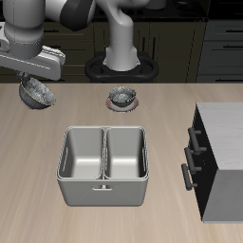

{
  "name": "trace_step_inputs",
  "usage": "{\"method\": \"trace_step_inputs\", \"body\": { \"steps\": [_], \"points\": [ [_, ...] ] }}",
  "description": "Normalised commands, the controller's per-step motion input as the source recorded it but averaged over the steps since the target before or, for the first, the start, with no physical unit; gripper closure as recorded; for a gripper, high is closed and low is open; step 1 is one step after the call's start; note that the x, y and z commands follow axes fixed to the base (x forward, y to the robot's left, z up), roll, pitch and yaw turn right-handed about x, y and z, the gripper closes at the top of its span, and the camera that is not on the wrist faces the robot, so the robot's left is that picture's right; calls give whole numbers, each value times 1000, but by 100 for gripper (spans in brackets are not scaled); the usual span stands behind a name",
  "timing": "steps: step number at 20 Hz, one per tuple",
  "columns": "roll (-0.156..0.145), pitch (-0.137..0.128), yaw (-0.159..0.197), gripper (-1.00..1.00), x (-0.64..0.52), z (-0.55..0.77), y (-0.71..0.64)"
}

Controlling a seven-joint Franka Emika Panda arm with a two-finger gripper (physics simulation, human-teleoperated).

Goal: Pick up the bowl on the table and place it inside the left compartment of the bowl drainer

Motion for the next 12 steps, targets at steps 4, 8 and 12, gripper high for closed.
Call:
{"method": "trace_step_inputs", "body": {
  "steps": [4, 8, 12],
  "points": [
    [-3, -29, -3, 100, -69, 225, 73],
    [-6, -27, 14, 100, -42, 139, 162],
    [8, -1, 6, 100, -17, 71, 173]
  ]
}}
